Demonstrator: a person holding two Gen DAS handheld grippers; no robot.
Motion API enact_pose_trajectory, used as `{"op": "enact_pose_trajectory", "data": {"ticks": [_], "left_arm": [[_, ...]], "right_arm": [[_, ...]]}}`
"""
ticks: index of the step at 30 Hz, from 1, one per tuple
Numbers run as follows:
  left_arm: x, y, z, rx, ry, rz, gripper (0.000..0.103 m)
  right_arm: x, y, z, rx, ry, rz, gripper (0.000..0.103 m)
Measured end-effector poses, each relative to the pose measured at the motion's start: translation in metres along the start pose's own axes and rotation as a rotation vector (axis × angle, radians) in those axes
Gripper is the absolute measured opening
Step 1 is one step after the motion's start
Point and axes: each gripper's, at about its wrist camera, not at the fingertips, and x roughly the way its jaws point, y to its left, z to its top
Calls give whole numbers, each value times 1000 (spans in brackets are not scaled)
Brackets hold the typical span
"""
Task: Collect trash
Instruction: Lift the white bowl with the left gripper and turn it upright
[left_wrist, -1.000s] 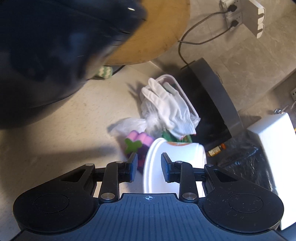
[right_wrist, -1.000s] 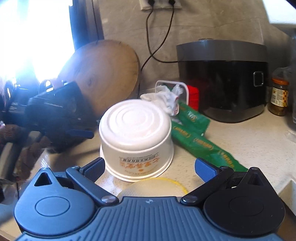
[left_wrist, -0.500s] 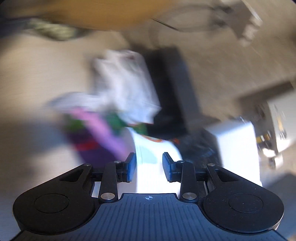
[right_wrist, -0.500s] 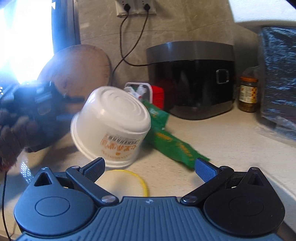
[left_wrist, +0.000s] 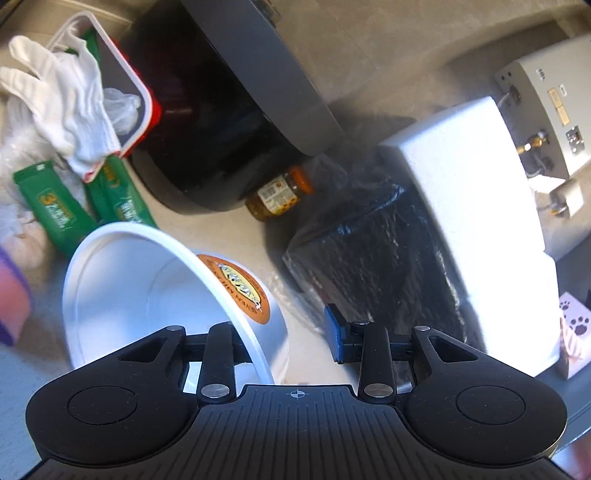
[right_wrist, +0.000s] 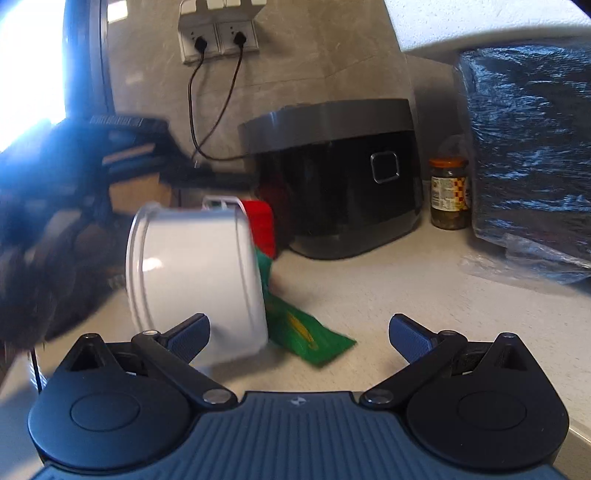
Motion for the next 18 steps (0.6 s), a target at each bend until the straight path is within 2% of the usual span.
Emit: {"op": "enact_pose_trajectory", "data": {"ticks": [3,6,8,10,12,14,15,17,18], "left_arm": [[-13,-2,2,14,-19,14,35],[-15,-3,8,21,-36,37,35],[-7,-6,13,20,-5,56,35],[-2,-16,16,57,60,74,35],[-3,-28,16,135,116,154,35],[-11,-35,13,215,118,215,35],[-17,-36,12,247,112,223,38],[-28,-34,10,263,88,182,37],[-34,-35,7,287,70,181,37]], "right_arm": [[-7,15,5,-57,-34,66,103],[-17,48,-2,-217,-83,88,103],[-14,75,-7,-332,-86,66,103],[-2,92,-6,-399,-90,-39,103],[11,86,3,-367,-98,-127,103],[26,61,20,-231,-78,-178,103],[32,46,27,-160,-66,-207,103],[38,25,33,-71,-24,-92,103],[41,23,32,-55,-12,-114,103]]}}
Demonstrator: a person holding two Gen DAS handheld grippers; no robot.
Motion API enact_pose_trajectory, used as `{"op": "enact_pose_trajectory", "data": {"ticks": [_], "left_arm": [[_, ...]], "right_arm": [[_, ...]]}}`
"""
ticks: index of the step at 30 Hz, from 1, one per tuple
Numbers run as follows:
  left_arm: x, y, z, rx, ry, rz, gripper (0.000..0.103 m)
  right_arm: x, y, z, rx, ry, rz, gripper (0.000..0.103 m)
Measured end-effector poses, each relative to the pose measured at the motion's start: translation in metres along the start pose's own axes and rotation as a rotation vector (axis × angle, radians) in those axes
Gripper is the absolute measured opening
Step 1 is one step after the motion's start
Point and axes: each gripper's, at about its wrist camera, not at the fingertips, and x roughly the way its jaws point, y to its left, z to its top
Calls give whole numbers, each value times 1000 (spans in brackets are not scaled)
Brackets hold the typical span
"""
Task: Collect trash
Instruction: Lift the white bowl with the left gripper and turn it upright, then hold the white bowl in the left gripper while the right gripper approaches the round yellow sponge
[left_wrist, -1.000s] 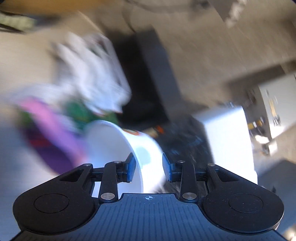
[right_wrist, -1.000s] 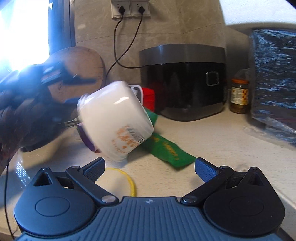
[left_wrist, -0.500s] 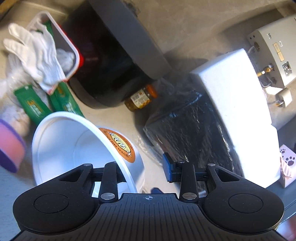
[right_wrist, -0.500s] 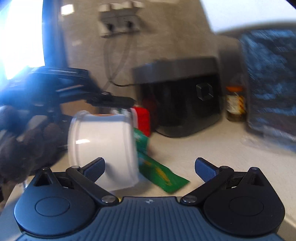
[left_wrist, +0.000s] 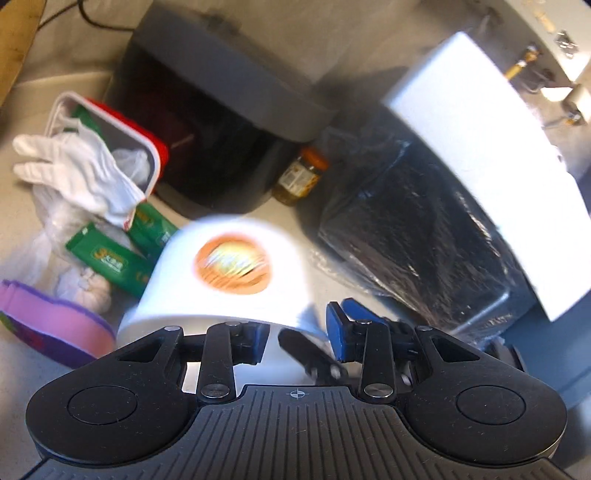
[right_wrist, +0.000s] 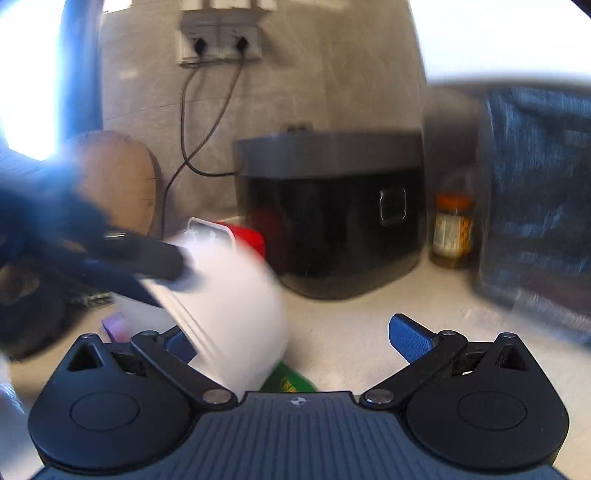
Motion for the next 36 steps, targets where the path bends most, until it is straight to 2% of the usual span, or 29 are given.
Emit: {"op": "enact_pose_trajectory", "data": {"ticks": [2,3,6,8,10,15,19,21,23,25,29,32,34,36], "left_arm": [[-10,-8,-9,113,-48,33,37],[-15,-14,-15,176,-69,57,37],[-27,-26,-29,287,-148,144,37],[-31,-31,-35,329,-196,193,37],[-30,-30,-37,339,-211,217,37],[-2,-21,-41,264,-146,194,37],[19,-8,-42,170,-121,173,37],[30,-5,-39,115,-110,135,37],[40,-4,-32,60,-109,88,37],[53,-7,-23,23,-117,76,37],[86,-15,-8,-48,-111,76,37],[115,-22,-4,-77,-84,101,37],[133,-29,-4,-54,-57,132,37],[150,-37,-7,-1,-32,218,37]], "right_arm": [[6,7,-4,-56,8,-112,103],[9,9,-7,-82,7,-139,103],[12,2,-10,-43,23,-123,103],[13,-7,-5,1,8,-123,103],[9,-15,-2,31,-15,-158,103],[11,-44,4,79,1,-261,103],[0,-74,-1,160,51,-215,103],[-8,-87,-7,194,62,-194,103],[-16,-96,-13,225,76,-216,103],[-21,-103,-18,223,101,-217,103],[-37,-116,-28,177,81,-221,103],[-50,-133,-30,216,52,-206,103],[-57,-142,-32,227,37,-194,103],[-62,-146,-35,219,27,-197,103]]}}
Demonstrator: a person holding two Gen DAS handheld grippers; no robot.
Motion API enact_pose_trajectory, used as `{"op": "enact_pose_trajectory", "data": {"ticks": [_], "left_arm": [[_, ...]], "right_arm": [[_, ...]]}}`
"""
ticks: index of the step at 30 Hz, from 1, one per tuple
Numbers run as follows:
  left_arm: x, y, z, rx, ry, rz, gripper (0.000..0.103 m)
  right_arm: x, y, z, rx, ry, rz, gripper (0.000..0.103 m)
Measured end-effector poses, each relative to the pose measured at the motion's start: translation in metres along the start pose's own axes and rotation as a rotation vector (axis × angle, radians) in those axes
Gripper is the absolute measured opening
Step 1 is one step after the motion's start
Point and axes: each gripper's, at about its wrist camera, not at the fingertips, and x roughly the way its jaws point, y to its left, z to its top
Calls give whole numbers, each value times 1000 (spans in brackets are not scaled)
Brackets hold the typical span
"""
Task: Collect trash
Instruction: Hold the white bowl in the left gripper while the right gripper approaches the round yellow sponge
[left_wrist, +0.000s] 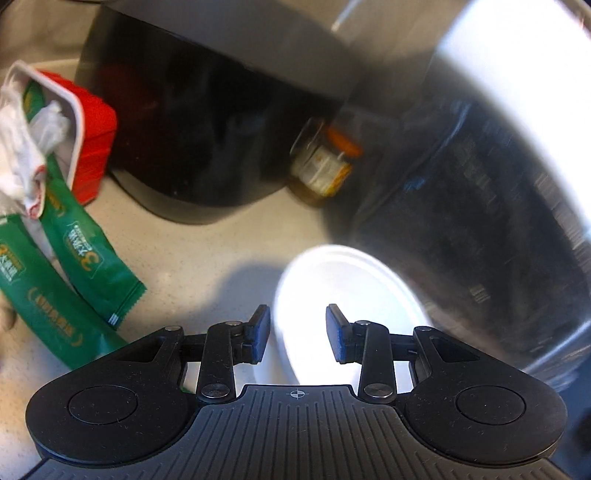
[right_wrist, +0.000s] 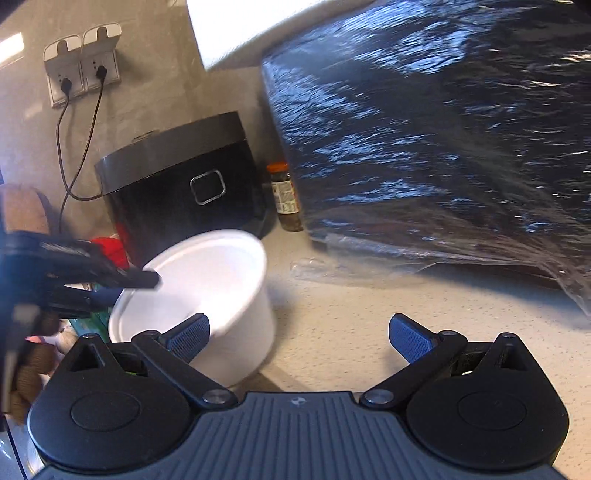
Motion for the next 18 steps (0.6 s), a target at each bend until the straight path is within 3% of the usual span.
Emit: {"op": "enact_pose_trajectory", "data": {"ticks": [3,4,6,9,15,18], "left_arm": [[15,-10,-7,69,-3,75,35],[18,-10,-10,75,8,68,34],[21,-8,-13,80,49,42,21],[11,-3,-21,62,45,22,12],[-67,21,-35,77,-73,45,11],[-128,47,-43,50,-144,107,13]], "right_arm": [[-3,-3,-5,-31,-6,10,103],[-5,-4,-8,-43,-9,19,103],[-7,-3,-12,-61,-5,34,103],[-12,3,-17,-71,-10,53,103],[-33,28,-20,-83,-31,127,103],[-38,52,-22,-103,-7,202,103]]}}
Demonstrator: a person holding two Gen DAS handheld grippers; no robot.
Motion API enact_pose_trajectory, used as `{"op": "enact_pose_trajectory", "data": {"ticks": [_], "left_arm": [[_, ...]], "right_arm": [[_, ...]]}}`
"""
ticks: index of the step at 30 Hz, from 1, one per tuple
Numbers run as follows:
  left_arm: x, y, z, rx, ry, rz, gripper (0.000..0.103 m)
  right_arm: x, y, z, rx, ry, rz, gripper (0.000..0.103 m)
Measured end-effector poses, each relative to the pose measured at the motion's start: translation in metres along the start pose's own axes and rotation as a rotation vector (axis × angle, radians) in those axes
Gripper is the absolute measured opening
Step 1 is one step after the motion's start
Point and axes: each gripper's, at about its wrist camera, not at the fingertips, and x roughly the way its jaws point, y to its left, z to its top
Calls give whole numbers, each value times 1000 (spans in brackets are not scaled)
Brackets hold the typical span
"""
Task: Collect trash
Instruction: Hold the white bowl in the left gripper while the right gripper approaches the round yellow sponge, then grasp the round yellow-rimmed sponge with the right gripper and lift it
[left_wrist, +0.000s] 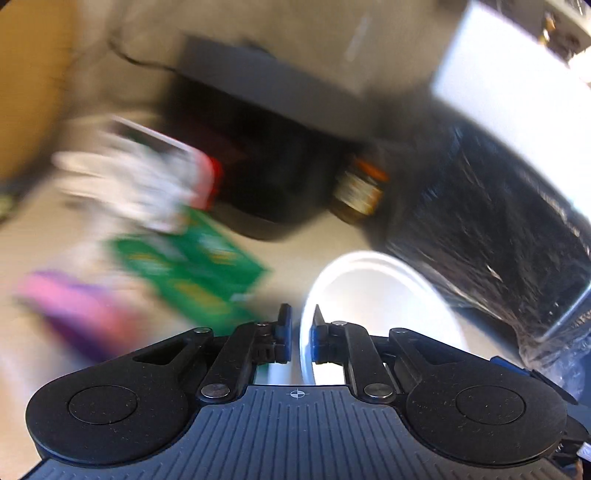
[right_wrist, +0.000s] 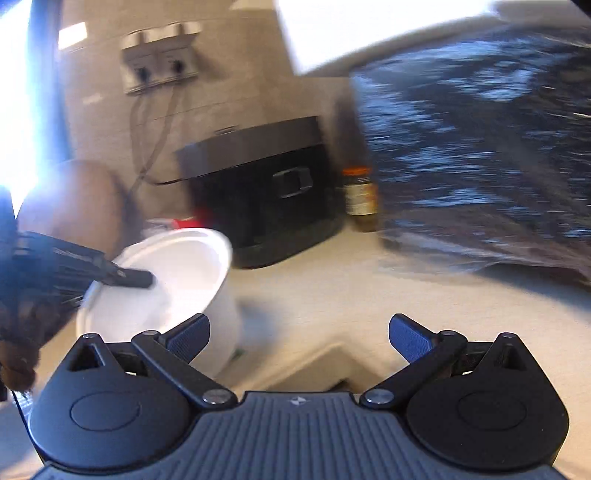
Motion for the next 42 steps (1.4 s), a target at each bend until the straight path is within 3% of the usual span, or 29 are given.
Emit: {"op": "enact_pose_trajectory", "data": {"ticks": [4,11,14,18,23,29,34,36,41,42], "left_arm": [[-72,51,-21,-42,-57,125,13],[-144,125,-68,-146,-27,227,13],[-158,140,-81,-175,-23,239,12],[-164,148,-90,-182,-8,248,12],[-168,147,-95,-160,-9,243,12],[-163,141,-99,-115,-6,263,13],[-162,138,-98,-101,-3,272,13],[-161,138,-98,-96,-2,272,13],[-160,135,-97,-94,4,265,13],[-160,136,-97,-93,5,264,13]], "right_arm": [[16,48,-8,-43,91,147,103],[52,144,-47,-250,198,292,103],[70,161,-57,-281,239,278,103],[77,172,-64,-333,227,227,103],[84,176,-66,-425,305,213,103],[89,166,-54,-354,373,244,103],[85,159,-53,-334,351,280,103],[79,160,-56,-346,314,240,103],[69,167,-63,-450,243,188,86],[67,167,-63,-460,233,182,76]]}}
